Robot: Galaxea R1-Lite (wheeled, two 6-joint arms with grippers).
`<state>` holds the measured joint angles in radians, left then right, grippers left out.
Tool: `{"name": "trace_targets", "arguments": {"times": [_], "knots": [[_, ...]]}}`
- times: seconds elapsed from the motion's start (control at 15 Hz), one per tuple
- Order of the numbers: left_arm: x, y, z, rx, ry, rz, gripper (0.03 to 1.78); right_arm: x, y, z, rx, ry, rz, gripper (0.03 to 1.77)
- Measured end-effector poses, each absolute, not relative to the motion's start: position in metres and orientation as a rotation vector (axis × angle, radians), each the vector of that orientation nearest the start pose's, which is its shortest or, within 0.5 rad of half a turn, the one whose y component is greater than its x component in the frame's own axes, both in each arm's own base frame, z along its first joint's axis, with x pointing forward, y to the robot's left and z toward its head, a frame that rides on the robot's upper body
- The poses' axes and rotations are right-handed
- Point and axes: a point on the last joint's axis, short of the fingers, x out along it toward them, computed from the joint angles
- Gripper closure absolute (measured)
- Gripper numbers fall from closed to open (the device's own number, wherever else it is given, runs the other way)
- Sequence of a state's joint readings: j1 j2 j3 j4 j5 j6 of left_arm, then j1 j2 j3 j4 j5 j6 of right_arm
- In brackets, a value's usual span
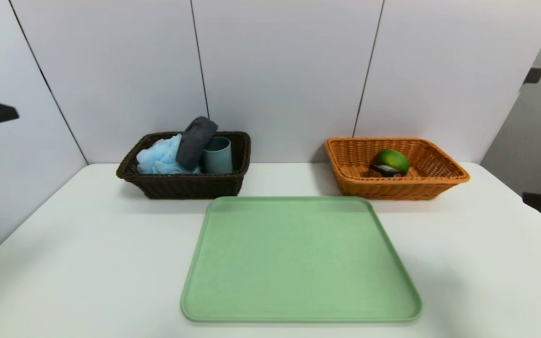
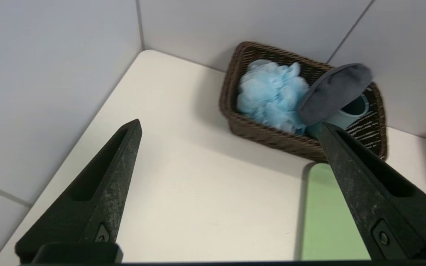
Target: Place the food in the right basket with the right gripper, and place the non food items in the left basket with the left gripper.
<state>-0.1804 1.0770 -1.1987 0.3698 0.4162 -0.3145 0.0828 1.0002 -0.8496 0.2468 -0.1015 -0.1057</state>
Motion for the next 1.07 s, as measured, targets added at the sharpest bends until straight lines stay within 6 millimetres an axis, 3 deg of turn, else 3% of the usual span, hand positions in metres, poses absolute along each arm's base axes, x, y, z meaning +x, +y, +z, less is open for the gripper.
{"name": "trace_targets", "arguments": {"times": [0.27, 0.47, 0.8, 1.07], "knots": [[0.055, 0.003, 0.293, -0.238, 0.186, 0.338, 0.12, 0.047, 0.000, 0.232, -0.138, 0.292, -0.054, 0.09], [0.017, 0.008, 0.255, -0.154, 0.188, 0.341, 0.12, 0.005, -0.004, 0.202, -0.128, 0.206, -0.114, 0.09], [-0.023, 0.009, 0.215, -0.128, 0.128, 0.251, 0.12, -0.026, -0.003, 0.162, -0.114, 0.056, -0.154, 0.09], [-0.027, 0.008, 0.190, -0.100, 0.038, 0.169, 0.12, -0.041, -0.002, 0.137, -0.202, -0.036, -0.090, 0.09]]}}
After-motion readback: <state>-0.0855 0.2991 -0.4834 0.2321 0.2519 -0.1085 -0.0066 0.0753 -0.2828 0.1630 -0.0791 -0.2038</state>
